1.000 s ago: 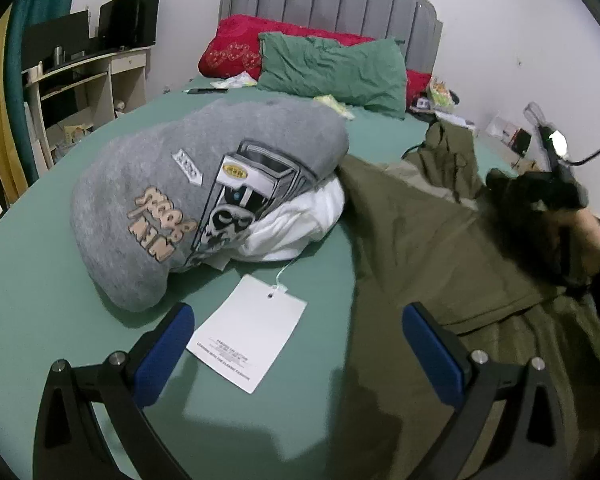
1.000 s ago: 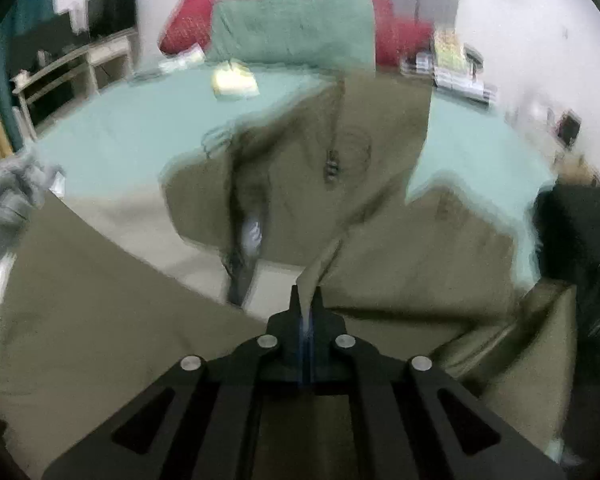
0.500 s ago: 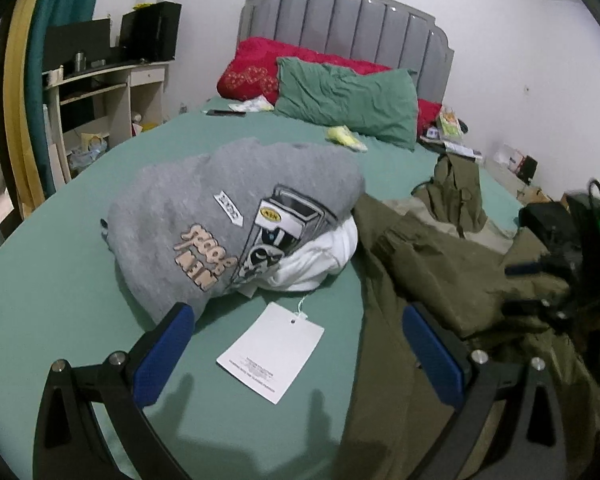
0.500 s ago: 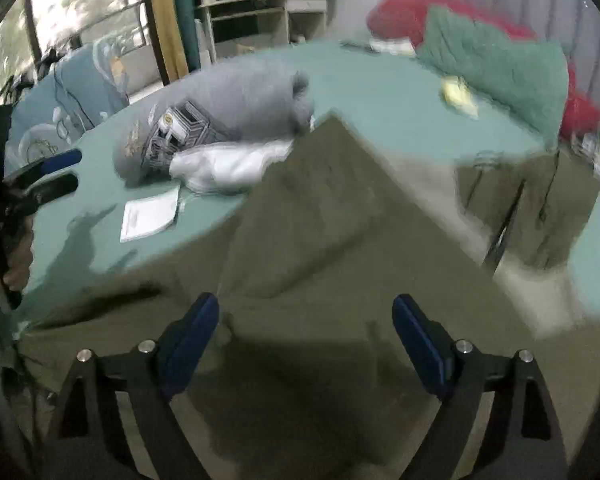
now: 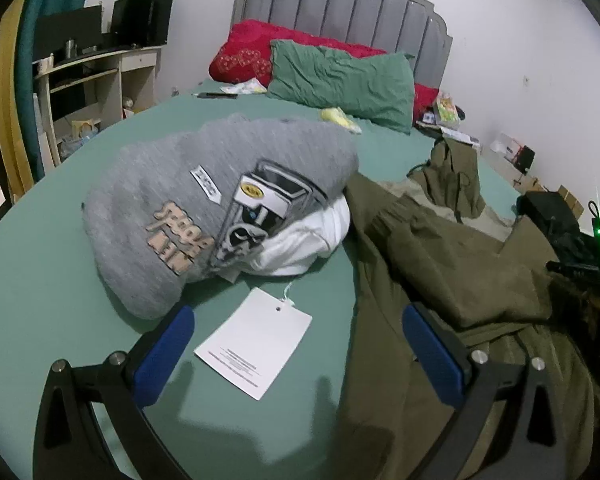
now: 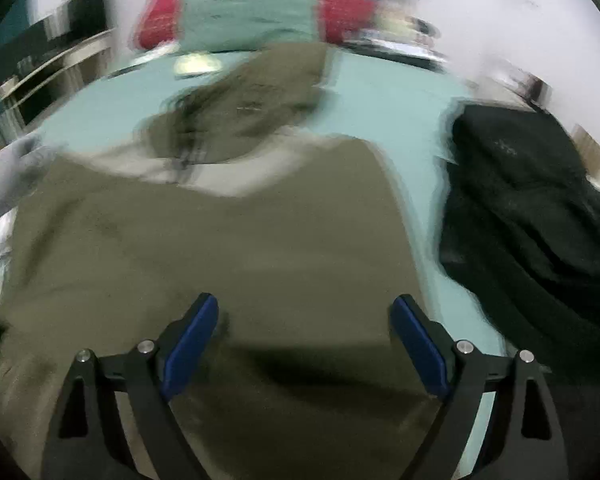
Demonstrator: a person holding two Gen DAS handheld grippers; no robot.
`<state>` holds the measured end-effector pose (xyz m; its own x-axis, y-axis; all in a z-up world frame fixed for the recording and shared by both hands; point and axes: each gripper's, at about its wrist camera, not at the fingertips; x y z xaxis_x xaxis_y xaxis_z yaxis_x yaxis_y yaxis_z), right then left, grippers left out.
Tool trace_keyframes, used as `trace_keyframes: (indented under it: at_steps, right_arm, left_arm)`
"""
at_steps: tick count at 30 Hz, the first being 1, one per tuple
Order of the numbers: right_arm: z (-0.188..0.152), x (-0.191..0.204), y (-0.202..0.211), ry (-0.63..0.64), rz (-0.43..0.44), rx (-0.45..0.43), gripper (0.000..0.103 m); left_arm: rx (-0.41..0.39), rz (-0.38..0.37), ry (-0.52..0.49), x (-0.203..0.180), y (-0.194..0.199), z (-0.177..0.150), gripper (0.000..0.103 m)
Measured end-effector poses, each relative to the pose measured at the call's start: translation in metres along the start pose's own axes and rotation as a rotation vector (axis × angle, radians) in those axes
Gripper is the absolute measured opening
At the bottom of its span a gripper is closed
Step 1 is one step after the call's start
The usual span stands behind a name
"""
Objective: Fold large clothes
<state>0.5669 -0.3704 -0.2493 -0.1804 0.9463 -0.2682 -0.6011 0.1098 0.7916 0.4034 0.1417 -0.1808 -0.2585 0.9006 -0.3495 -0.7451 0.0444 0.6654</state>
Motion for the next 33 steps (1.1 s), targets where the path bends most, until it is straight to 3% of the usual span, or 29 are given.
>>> trace_keyframes:
  at_steps: [2,3,5,7,9,11,12,14,16,17,18,20,22,24,26,28,30,31,32,33]
  right_arm:
    - [-0.011,-0.019,-0.008,-0.011,-0.028,0.007,0.084]
    - [-0.017,-0.026,-0.019,-0.022,0.041,0.033,0.065]
    - [-0.033,-0.032,-0.045,-0.059,0.179,0.112,0.044]
    - [-0.038,-0.042,-0.045,-0.043,0.231,0.071,0.029]
    - [-0.036,-0.046,-0.031,-0.022,0.197,0.027,0.015]
    - [-0.034,-0.065,-0.011,-0.048,0.123,-0.028,0.013]
    - [-0.029,-0.07,-0.009,-0.066,0.086,-0.026,0.003]
    - [-0.03,-0.08,-0.017,-0.053,0.06,0.066,0.006]
    - [-0.029,-0.075,-0.013,0.0,0.007,0.109,0.027]
    - [-0.026,-0.071,0.0,0.023,0.0,0.077,0.065]
    - [-0.019,-0.061,0.015,0.056,0.019,0.002,0.089]
    - [0.005,-0.024,0.042,0.18,0.174,-0.157,0.09]
    - [0.028,0.012,0.044,0.289,0.289,-0.183,0.09]
    - [0.052,0.051,0.027,0.351,0.424,-0.135,0.09]
    - [0.071,0.098,-0.006,0.4,0.613,-0.009,0.09]
    - [0.083,0.138,-0.038,0.472,0.66,0.11,0.09]
    - [0.077,0.165,-0.046,0.541,0.627,0.143,0.088]
    - [0.074,0.171,-0.046,0.548,0.623,0.136,0.081]
    - [0.073,0.174,-0.043,0.56,0.608,0.122,0.048]
    - [0.071,0.176,-0.037,0.575,0.606,0.115,0.003]
  left_arm:
    - [0.007,-0.001,-0.012,-0.003,-0.004,-0.004,0.103]
    - [0.008,0.002,-0.028,-0.006,-0.006,-0.007,0.103]
    - [0.007,-0.001,-0.044,-0.01,-0.007,-0.012,0.103]
    - [0.007,-0.021,-0.062,-0.014,-0.006,-0.017,0.103]
    - [-0.005,-0.027,-0.092,-0.021,-0.004,-0.021,0.103]
    - [-0.024,-0.017,-0.121,-0.026,-0.003,-0.025,0.103]
    - [-0.027,-0.015,-0.126,-0.027,-0.003,-0.026,0.103]
    - [-0.01,-0.012,-0.133,-0.028,-0.006,-0.028,0.103]
    - [-0.007,-0.012,-0.133,-0.028,-0.007,-0.029,0.103]
    - [-0.006,-0.012,-0.128,-0.027,-0.006,-0.027,0.103]
    - [-0.004,-0.014,-0.122,-0.026,-0.006,-0.026,0.103]
    - [-0.007,-0.021,-0.108,-0.023,-0.004,-0.023,0.103]
    - [-0.013,-0.025,-0.101,-0.022,-0.001,-0.02,0.103]
    - [-0.017,-0.026,-0.099,-0.021,0.002,-0.017,0.103]
    - [-0.019,-0.018,-0.098,-0.02,0.003,-0.014,0.103]
    - [-0.012,0.003,-0.105,-0.019,0.003,-0.01,0.103]
    - [0.001,0.029,-0.111,-0.016,0.002,-0.006,0.103]
    - [0.002,0.031,-0.104,-0.014,0.002,-0.004,0.103]
    - [0.004,0.029,-0.089,-0.01,0.004,-0.001,0.103]
    - [0.009,0.024,-0.075,-0.006,0.005,0.002,0.103]
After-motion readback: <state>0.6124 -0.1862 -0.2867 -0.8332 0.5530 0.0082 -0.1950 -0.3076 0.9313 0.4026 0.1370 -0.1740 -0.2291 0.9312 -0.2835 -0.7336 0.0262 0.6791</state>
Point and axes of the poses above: each gripper's, at about its wrist camera, not at the fingertips, and y roughly against the way its jaws point, x to its left, z to its top, and after that the axes turned 15 degrees about y, right-handed
